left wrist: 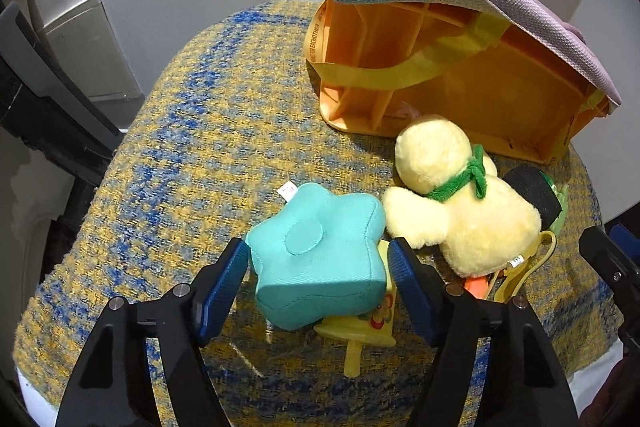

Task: Organize objects
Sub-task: 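Grasp the teal star plush with the left tool while the right tool grasps the black-green ball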

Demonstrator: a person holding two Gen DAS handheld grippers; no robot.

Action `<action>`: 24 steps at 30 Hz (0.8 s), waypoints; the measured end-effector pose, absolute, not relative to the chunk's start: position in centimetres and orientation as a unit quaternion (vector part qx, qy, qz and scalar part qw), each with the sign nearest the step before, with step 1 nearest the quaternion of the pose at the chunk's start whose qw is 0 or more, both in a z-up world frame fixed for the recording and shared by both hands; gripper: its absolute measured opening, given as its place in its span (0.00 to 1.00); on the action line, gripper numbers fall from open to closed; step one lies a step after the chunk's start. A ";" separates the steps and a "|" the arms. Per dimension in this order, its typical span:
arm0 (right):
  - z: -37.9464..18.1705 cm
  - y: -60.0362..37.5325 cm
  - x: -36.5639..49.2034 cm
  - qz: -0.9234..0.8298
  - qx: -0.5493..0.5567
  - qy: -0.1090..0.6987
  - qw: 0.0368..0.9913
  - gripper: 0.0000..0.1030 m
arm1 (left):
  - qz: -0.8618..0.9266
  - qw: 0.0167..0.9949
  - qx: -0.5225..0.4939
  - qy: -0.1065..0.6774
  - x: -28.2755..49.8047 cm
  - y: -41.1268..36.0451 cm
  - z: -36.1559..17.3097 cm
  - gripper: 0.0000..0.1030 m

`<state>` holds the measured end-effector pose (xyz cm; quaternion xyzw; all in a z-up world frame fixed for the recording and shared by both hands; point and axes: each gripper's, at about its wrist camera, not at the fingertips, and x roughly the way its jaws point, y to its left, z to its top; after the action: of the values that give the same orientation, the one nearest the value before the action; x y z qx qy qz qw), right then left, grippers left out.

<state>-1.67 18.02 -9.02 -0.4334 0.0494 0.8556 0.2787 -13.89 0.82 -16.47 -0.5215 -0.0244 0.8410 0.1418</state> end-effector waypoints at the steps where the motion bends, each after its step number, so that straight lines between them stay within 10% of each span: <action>1: -9.1 18.1 -1.6 0.855 -0.434 0.050 0.279 0.90 | 0.843 0.143 -0.519 -0.022 -13.8 1.0 -16.4 0.66; 24: -9.1 18.7 -1.2 0.857 -0.427 0.058 0.284 0.90 | 0.871 0.146 -0.469 -0.024 -13.0 -0.5 -13.4 0.51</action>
<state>-1.25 18.69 -9.12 -0.4267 0.0584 0.8568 0.2836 -13.00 -0.53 -13.43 -0.4694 -0.0239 0.8706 0.1456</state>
